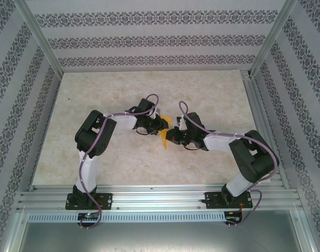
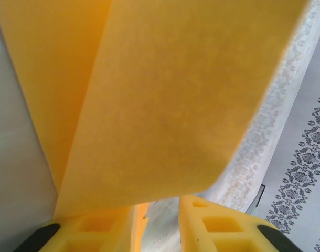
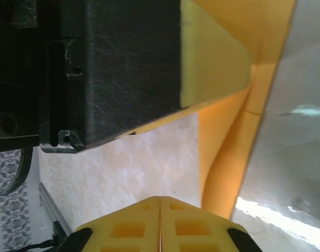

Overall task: Fold a paper plane with a square sheet of paper (pick it up from the middle)
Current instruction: Fold the wing for the fifth time at the center of the table.

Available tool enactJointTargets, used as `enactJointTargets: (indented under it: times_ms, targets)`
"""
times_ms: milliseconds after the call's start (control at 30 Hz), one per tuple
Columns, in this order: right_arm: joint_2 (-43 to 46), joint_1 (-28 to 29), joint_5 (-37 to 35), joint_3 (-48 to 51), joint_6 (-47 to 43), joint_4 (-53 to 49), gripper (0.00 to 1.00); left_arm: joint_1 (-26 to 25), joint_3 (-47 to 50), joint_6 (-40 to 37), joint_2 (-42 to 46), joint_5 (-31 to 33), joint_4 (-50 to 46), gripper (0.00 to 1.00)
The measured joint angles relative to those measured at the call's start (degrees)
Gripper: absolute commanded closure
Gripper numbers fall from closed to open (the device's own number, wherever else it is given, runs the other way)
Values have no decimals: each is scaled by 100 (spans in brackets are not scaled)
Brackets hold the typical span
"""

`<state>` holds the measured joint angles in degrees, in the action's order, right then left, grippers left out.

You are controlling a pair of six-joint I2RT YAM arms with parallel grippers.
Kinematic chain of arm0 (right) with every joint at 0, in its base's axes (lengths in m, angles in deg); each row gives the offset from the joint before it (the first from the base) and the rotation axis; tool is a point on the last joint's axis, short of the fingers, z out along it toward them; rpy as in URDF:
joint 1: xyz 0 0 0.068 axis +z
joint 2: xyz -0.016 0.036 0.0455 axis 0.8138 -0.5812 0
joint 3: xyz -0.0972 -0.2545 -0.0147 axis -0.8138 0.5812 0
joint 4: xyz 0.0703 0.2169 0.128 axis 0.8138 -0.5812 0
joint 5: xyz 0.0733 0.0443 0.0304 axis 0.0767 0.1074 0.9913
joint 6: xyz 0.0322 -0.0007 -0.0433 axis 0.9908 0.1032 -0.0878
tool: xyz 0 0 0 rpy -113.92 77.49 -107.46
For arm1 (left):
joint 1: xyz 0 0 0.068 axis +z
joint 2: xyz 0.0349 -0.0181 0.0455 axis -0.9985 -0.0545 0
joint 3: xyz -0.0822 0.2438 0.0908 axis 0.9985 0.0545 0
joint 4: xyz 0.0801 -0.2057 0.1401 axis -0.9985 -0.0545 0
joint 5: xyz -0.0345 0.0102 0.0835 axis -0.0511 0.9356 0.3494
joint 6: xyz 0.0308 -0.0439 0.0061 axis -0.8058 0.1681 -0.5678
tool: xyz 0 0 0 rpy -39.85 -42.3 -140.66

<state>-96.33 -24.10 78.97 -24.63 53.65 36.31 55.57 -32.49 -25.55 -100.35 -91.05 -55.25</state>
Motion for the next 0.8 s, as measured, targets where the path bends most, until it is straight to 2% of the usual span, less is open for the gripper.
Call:
enactJointTargets:
  times_ms: [267,800]
  targets:
    - [-627,116,105,-74,247,422,93,0,-9,-4,0,2,-20,71]
    - [-699,98,-284,-234,-162,-402,94,-7,-70,-22,-2,2,-133,70]
